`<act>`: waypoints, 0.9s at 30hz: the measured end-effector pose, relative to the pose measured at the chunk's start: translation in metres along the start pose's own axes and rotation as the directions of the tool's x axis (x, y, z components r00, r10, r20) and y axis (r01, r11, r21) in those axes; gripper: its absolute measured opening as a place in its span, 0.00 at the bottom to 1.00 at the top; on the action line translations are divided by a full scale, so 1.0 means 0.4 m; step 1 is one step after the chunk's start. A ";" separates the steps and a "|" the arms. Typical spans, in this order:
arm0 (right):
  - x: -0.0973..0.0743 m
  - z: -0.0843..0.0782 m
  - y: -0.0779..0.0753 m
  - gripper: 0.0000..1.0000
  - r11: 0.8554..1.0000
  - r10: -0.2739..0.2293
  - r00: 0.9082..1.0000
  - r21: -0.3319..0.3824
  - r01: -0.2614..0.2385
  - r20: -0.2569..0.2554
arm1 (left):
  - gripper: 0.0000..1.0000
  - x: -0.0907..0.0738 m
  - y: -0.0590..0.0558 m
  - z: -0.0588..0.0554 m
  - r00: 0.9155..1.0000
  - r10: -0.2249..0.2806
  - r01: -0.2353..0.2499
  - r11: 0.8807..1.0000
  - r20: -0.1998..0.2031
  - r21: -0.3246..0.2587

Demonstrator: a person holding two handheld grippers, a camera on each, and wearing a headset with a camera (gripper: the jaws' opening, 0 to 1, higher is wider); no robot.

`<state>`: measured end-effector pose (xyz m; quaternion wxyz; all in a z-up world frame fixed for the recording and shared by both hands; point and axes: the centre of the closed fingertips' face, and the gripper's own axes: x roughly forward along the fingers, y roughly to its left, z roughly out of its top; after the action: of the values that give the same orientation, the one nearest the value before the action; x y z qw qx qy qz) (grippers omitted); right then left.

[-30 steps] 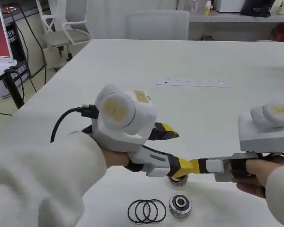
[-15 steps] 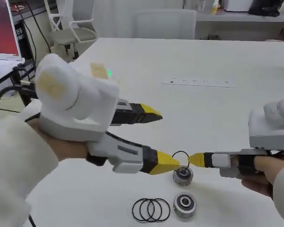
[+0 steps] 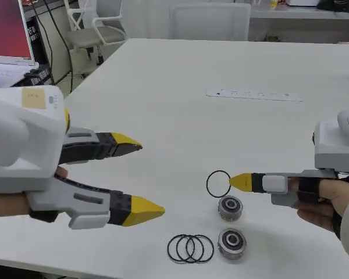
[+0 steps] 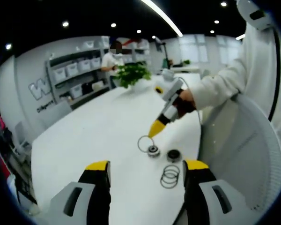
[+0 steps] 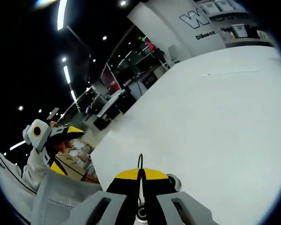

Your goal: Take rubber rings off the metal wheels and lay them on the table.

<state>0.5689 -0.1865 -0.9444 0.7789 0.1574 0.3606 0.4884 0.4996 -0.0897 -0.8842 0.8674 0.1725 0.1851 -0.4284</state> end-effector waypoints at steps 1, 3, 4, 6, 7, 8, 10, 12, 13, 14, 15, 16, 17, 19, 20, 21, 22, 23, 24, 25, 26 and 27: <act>0.001 -0.002 0.004 0.00 1.000 0.005 1.000 -0.001 -0.005 -0.004 | 0.63 -0.004 -0.003 -0.007 1.000 0.003 -0.003 1.000 0.000 -0.008; 0.005 -0.008 0.012 0.00 1.000 0.014 1.000 -0.003 -0.014 -0.014 | 0.63 -0.012 -0.010 -0.023 1.000 0.012 -0.012 0.999 -0.003 -0.031; 0.007 -0.010 0.015 0.00 1.000 0.017 1.000 -0.005 -0.017 -0.017 | 0.63 -0.015 -0.013 -0.029 1.000 0.015 -0.015 0.999 -0.005 -0.039; 0.010 -0.016 0.023 0.00 1.000 0.027 0.999 -0.008 -0.028 -0.028 | 0.64 -0.018 -0.023 -0.042 1.000 0.018 -0.019 0.998 -0.006 -0.055; 0.012 -0.020 0.028 0.00 0.999 0.034 0.999 -0.008 -0.034 -0.034 | 0.64 -0.018 -0.028 -0.049 1.000 0.021 -0.021 0.998 -0.007 -0.064; 0.014 -0.023 0.032 0.00 0.999 0.039 0.999 -0.008 -0.039 -0.038 | 0.64 -0.017 -0.032 -0.052 1.000 0.021 -0.022 0.997 -0.007 -0.071; 0.018 -0.033 0.044 0.00 0.999 0.053 0.997 -0.009 -0.053 -0.054 | 0.64 -0.014 -0.041 -0.059 1.000 0.020 -0.020 0.996 -0.008 -0.082; 0.023 -0.043 0.053 0.00 0.998 0.062 0.996 -0.012 -0.063 -0.069 | 0.64 -0.007 -0.053 -0.064 1.000 0.014 -0.014 0.995 -0.002 -0.101; 0.026 -0.051 0.060 0.00 0.997 0.071 0.994 -0.015 -0.072 -0.085 | 0.65 -0.001 -0.060 -0.066 1.000 0.008 -0.007 0.993 0.003 -0.116; 0.029 -0.059 0.064 0.00 0.997 0.076 0.992 -0.017 -0.078 -0.098 | 0.65 0.003 -0.065 -0.067 1.000 0.003 -0.003 0.992 0.005 -0.124; 0.032 -0.071 0.069 0.00 0.996 0.081 0.990 -0.018 -0.083 -0.117 | 0.65 0.010 -0.071 -0.069 1.000 0.000 0.001 0.992 0.005 -0.126; 0.035 -0.078 0.072 0.00 0.996 0.084 0.988 -0.020 -0.087 -0.127 | 0.65 0.015 -0.075 -0.069 1.000 -0.002 0.002 0.992 0.006 -0.130; 0.038 -0.087 0.075 0.00 0.996 0.087 0.986 -0.023 -0.091 -0.141 | 0.65 0.024 -0.081 -0.065 1.000 0.000 0.002 0.991 0.014 -0.136; 0.045 -0.108 0.082 0.00 0.995 0.091 0.980 -0.032 -0.098 -0.174 | 0.65 0.036 -0.093 -0.063 1.000 -0.007 0.010 0.990 0.022 -0.140; 0.049 -0.120 0.086 0.00 0.994 0.094 0.977 -0.039 -0.103 -0.193 | 0.65 0.041 -0.106 -0.067 0.999 -0.031 0.033 0.990 0.011 -0.134; 0.051 -0.127 0.089 0.00 0.993 0.096 0.974 -0.044 -0.107 -0.204 | 0.65 0.042 -0.108 -0.068 0.999 -0.036 0.036 0.991 0.005 -0.132; 0.054 -0.136 0.094 0.00 0.992 0.101 0.971 -0.046 -0.114 -0.217 | 0.65 0.043 -0.107 -0.068 0.999 -0.033 0.033 0.991 0.002 -0.131; 0.057 -0.142 0.096 0.00 0.992 0.104 0.968 -0.047 -0.118 -0.227 | 0.65 0.042 -0.106 -0.069 1.000 -0.031 0.031 0.991 0.000 -0.130; 0.060 -0.149 0.097 0.00 0.991 0.104 0.966 -0.051 -0.120 -0.237 | 0.66 0.041 -0.103 -0.073 1.000 -0.028 0.027 0.991 -0.006 -0.130; 0.062 -0.155 0.099 0.00 0.991 0.106 0.964 -0.054 -0.122 -0.246 | 0.66 0.041 -0.101 -0.077 1.000 -0.023 0.021 0.991 -0.011 -0.133; 0.064 -0.166 0.100 0.00 0.990 0.108 0.958 -0.057 -0.128 -0.264 | 0.67 0.042 -0.099 -0.082 1.000 -0.018 0.015 0.990 -0.017 -0.140; 0.065 -0.173 0.100 0.00 0.990 0.110 0.955 -0.058 -0.131 -0.276 | 0.67 0.042 -0.099 -0.083 1.000 -0.017 0.014 0.989 -0.017 -0.145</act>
<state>0.5003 -0.1520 -0.9787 0.6962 0.0809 0.4350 0.5653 0.4714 -0.1086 -0.9268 0.8726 0.1114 0.2252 -0.4190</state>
